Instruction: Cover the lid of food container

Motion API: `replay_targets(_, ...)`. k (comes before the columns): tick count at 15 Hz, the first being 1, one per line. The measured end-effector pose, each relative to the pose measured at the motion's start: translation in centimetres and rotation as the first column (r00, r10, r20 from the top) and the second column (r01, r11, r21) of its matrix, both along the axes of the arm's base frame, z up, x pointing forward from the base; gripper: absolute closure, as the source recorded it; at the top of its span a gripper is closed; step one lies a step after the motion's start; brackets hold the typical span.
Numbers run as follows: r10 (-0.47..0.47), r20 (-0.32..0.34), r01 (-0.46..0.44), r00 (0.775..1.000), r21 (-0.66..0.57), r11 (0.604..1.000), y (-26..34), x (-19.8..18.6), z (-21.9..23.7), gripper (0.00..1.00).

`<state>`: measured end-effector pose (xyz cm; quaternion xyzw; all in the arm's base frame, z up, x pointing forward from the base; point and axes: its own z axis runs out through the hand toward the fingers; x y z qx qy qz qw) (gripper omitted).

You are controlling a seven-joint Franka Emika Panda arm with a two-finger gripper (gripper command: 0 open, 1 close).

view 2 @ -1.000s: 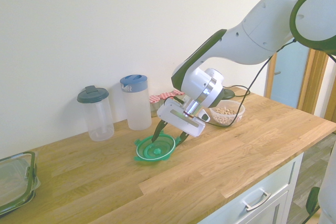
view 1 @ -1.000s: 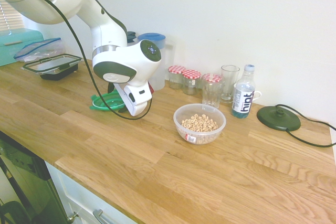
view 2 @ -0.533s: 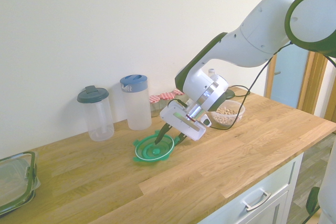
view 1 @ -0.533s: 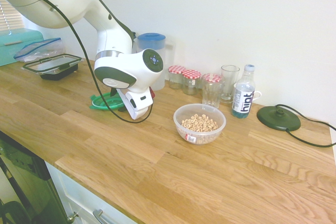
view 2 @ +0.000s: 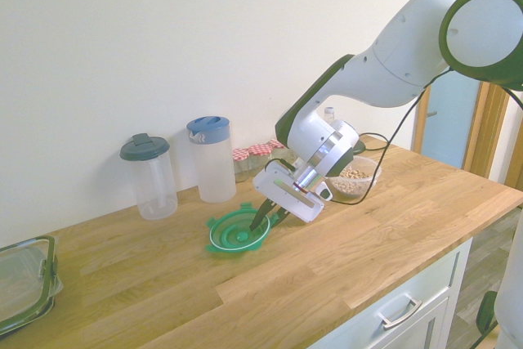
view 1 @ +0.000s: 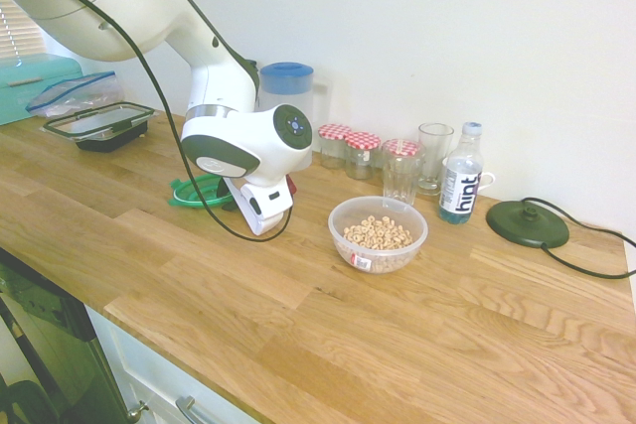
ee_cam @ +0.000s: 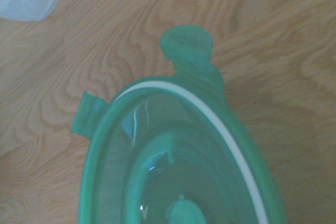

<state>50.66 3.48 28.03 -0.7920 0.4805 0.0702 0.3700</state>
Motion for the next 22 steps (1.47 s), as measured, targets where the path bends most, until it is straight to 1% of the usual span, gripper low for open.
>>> replay_targets(6,0.009,0.01,-0.009,1.0,0.003,1.0,0.2,-0.2,-0.1,1.0)
replay_targets(8,0.051,0.024,-0.05,0.998,-0.031,0.998,0.4,-0.4,1.0,1.0)
replay_targets(10,0.115,0.028,-0.111,0.993,-0.13,0.985,0.5,-0.7,4.1,1.0)
replay_targets(13,0.171,0.023,-0.156,0.985,-0.312,0.937,1.0,-2.4,10.3,1.0)
replay_targets(14,0.185,0.003,-0.17,0.983,-0.374,0.912,0.7,-3.1,12.5,1.0)
replay_targets(15,0.191,-0.028,-0.183,0.981,-0.442,0.878,-0.3,-3.8,15.2,1.0)
replay_targets(17,0.191,-0.083,-0.204,0.978,-0.575,0.792,-2.6,-4.2,21.6,1.0)
replay_targets(19,0.189,-0.145,-0.236,0.971,-0.687,0.687,-4.6,-4.0,27.9,1.0)
replay_targets(20,0.19,-0.173,-0.255,0.966,-0.731,0.632,-5.0,-3.8,30.3,1.0)
replay_targets(22,0.182,-0.21,-0.274,0.961,-0.816,0.509,-5.0,-2.3,33.1,1.0)
